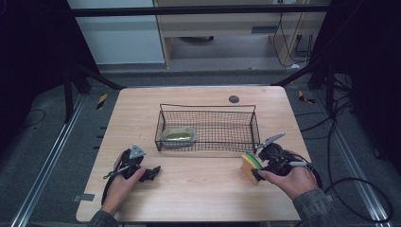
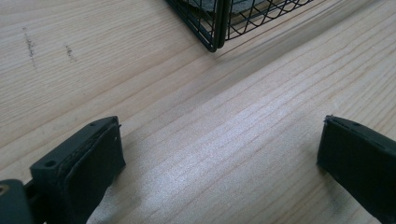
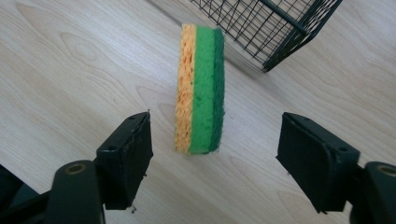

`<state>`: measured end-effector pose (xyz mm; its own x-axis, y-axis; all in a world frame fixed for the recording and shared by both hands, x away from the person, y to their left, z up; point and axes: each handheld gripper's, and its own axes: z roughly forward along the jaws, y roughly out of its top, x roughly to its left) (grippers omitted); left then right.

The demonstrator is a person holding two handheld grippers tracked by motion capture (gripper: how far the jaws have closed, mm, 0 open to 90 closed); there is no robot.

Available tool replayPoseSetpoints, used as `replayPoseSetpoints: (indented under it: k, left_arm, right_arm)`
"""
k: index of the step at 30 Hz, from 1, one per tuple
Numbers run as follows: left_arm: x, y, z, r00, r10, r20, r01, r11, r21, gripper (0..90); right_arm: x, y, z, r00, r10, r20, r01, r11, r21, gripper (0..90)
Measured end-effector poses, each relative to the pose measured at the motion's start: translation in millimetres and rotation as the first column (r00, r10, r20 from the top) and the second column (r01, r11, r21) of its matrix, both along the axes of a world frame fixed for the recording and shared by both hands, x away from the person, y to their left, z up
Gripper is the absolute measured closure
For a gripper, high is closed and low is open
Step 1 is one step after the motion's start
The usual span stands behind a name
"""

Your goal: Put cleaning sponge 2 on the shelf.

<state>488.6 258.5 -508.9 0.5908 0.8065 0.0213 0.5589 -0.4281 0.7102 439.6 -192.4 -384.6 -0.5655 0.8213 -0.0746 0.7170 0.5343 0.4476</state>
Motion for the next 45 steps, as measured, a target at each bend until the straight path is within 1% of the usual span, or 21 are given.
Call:
replayPoseSetpoints:
  k: [1,4,6,9,11,13,15,20,22,24,26,29,30,31,33,34,35,36,42,45]
  left_arm:
    - [0.0,0.0,0.0,1.0000,0.000,0.000,0.000,1.0000,0.000,0.0]
    - [0.0,0.0,0.0,1.0000,0.000,0.000,0.000,1.0000,0.000,0.0]
    - [0.0,0.0,0.0,1.0000,0.000,0.000,0.000,1.0000,0.000,0.0]
    - [0.1,0.0,0.0,1.0000,-0.001,-0.001,0.001,1.0000,0.000,0.0]
    - [0.1,0.0,0.0,1.0000,-0.001,-0.001,0.001,1.0000,0.000,0.0]
    - [0.2,0.1,0.0,1.0000,-0.002,-0.001,0.002,1.0000,-0.001,0.0]
    - [0.3,0.1,0.0,1.0000,-0.003,-0.002,0.003,1.0000,-0.001,0.0]
    - [0.4,0.1,0.0,1.0000,-0.003,-0.002,0.003,1.0000,0.000,0.0]
    - [0.4,0.1,0.0,1.0000,-0.003,-0.002,0.003,1.0000,0.000,0.0]
    - [0.4,0.1,0.0,1.0000,-0.003,-0.002,0.003,1.0000,-0.001,0.0]
    - [0.4,0.1,0.0,1.0000,-0.003,-0.002,0.003,1.0000,-0.001,0.0]
    - [0.5,0.1,0.0,1.0000,-0.003,-0.002,0.003,1.0000,-0.001,0.0]
    - [0.5,0.2,0.0,1.0000,-0.003,-0.002,0.003,1.0000,-0.001,0.0]
    - [0.5,0.2,0.0,1.0000,-0.003,-0.002,0.003,1.0000,-0.001,0.0]
    - [0.4,0.2,0.0,1.0000,-0.003,-0.002,0.003,1.0000,-0.001,0.0]
    - [0.4,0.2,0.0,1.0000,-0.003,-0.002,0.003,1.0000,-0.001,0.0]
    - [0.4,0.2,0.0,1.0000,-0.003,-0.002,0.003,1.0000,-0.001,0.0]
    - [0.4,0.2,0.0,1.0000,-0.003,-0.002,0.003,1.0000,0.000,0.0]
    - [0.4,0.1,0.0,1.0000,-0.003,-0.002,0.003,1.0000,-0.001,0.0]
    - [0.4,0.1,0.0,1.0000,-0.003,-0.002,0.003,1.0000,-0.001,0.0]
  right_arm:
    - [2.4,0.2,0.4,0.9999,0.011,-0.002,-0.011,0.9999,-0.004,27.9]
    - [7.2,3.8,-0.4,0.9995,0.017,-0.027,-0.018,0.9997,-0.015,29.7]
    - [9.5,5.6,-1.8,0.9991,0.023,-0.035,-0.024,0.9994,-0.026,30.6]
    - [13.8,9.1,-4.8,0.9985,0.021,-0.051,-0.022,0.9996,-0.020,32.5]
    - [18.1,11.0,-8.0,0.9981,0.022,-0.057,-0.023,0.9994,-0.024,34.0]
    - [22.2,13.2,-10.9,0.9968,0.015,-0.079,-0.016,0.9998,-0.008,35.8]
    - [26.6,15.3,-14.1,0.9958,0.009,-0.091,-0.009,1.0000,0.001,37.4]
    - [36.9,20.3,-22.1,0.9929,0.007,-0.119,-0.008,0.9999,-0.006,43.3]
    - [39.0,21.1,-23.9,0.9914,0.004,-0.130,-0.004,1.0000,-0.004,45.4]
    - [41.0,21.8,-26.4,0.9905,0.002,-0.138,-0.004,0.9999,-0.014,47.4]
    - [41.9,22.2,-28.2,0.9889,0.002,-0.149,-0.005,0.9998,-0.021,51.9]
    - [41.4,21.1,-28.0,0.9875,0.010,-0.157,-0.013,0.9998,-0.018,62.8]
    - [40.4,20.6,-27.1,0.9870,0.010,-0.161,-0.012,0.9999,-0.011,63.8]
    - [40.1,19.0,-25.9,0.9877,0.018,-0.155,-0.021,0.9996,-0.017,64.2]
    - [38.5,16.0,-21.6,0.9890,0.016,-0.147,-0.017,0.9998,-0.006,64.4]
    - [37.4,12.7,-16.9,0.9902,0.014,-0.139,-0.013,0.9999,0.008,64.4]
    - [36.6,10.6,-13.9,0.9912,0.012,-0.132,-0.010,0.9999,0.011,64.4]
    - [35.3,6.6,-8.6,0.9931,0.007,-0.117,-0.005,0.9999,0.015,64.4]
    - [32.0,-17.4,20.4,0.9978,-0.022,-0.062,0.023,0.9994,0.026,64.4]
    - [35.3,-27.4,35.1,0.9998,-0.015,-0.014,0.016,0.9989,0.043,64.4]
